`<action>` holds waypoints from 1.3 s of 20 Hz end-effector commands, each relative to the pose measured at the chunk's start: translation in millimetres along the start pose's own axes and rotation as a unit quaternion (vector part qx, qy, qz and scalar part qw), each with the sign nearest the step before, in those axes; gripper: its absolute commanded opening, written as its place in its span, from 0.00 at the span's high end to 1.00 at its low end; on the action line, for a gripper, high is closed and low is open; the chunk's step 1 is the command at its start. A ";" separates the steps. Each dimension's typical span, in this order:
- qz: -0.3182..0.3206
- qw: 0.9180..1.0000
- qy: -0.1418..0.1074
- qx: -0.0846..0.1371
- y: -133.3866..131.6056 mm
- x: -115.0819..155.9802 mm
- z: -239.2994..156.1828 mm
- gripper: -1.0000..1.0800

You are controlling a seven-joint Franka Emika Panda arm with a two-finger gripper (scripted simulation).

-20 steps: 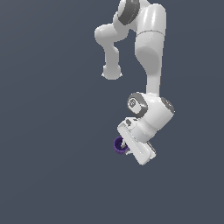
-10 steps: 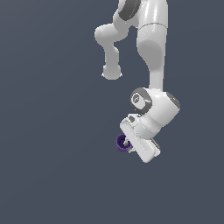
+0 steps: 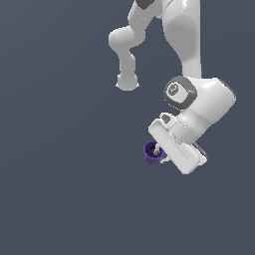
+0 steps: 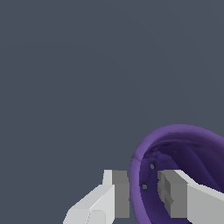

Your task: Pick up the object and move it to a goal position.

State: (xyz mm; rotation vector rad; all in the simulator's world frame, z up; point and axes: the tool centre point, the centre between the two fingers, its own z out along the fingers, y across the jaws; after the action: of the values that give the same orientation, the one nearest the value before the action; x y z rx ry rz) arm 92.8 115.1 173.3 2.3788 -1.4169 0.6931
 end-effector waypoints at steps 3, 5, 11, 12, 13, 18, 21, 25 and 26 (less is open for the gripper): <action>0.000 1.000 0.000 0.001 -7.2 6.7 -53.7 1.00; 0.000 1.000 0.000 0.001 -10.5 9.5 -77.0 1.00; 0.001 1.000 0.000 0.001 -20.6 17.9 -144.3 1.00; 0.001 1.000 0.000 0.001 -22.3 19.2 -155.1 1.00; 0.001 1.000 0.000 0.001 -24.1 20.6 -165.7 1.00; 0.000 1.000 0.000 0.001 -32.2 25.5 -211.0 1.00; 0.000 1.000 0.000 0.001 -36.0 27.7 -230.2 1.00; 0.000 1.000 0.001 0.001 -40.0 29.5 -248.2 1.00; 0.000 1.000 0.001 0.001 -40.8 30.0 -251.3 1.00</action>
State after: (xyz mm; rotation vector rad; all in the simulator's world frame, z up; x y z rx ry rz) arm 76.4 228.4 395.3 2.3803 -1.4148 0.6961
